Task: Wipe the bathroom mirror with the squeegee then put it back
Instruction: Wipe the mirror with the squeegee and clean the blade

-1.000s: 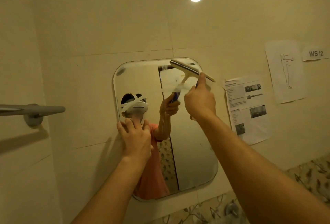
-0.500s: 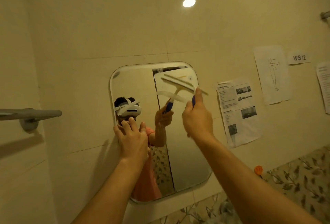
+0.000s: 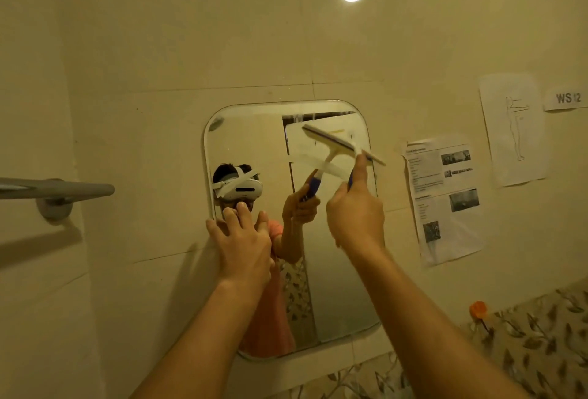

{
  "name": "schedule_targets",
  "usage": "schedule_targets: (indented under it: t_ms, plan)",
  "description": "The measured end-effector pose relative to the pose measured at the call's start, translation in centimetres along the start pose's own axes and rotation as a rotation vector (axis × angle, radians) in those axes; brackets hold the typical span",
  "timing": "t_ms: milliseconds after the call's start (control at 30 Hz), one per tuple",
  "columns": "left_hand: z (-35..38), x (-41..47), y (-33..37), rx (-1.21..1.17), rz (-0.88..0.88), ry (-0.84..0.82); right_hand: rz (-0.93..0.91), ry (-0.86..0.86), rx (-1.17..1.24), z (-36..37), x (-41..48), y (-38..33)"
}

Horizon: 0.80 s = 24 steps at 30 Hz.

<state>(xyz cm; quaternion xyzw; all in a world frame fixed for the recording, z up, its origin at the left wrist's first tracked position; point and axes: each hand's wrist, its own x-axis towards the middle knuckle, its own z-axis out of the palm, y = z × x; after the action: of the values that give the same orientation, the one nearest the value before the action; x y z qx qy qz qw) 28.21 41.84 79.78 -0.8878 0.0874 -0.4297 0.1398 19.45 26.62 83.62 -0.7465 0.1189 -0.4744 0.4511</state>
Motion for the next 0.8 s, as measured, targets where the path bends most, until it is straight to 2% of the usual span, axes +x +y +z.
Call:
schedule_targets:
  t_ms: [200,367,567,800]
  plan:
    - [-0.1,0.0,0.1,0.008,-0.015,-0.002,-0.033,-0.080,-0.036,-0.8,-2.6,2.0]
    - [-0.4,-0.1,0.3,0.009,-0.017,-0.019,-0.071,-0.016,0.067,-3.3,2.4,-0.9]
    - [-0.4,0.0,0.3,0.006,-0.018,-0.016,-0.039,0.002,0.027,-3.2,6.9,-4.3]
    - [-0.1,0.1,0.2,-0.005,-0.021,-0.020,-0.005,-0.015,0.008,-0.6,2.2,-1.7]
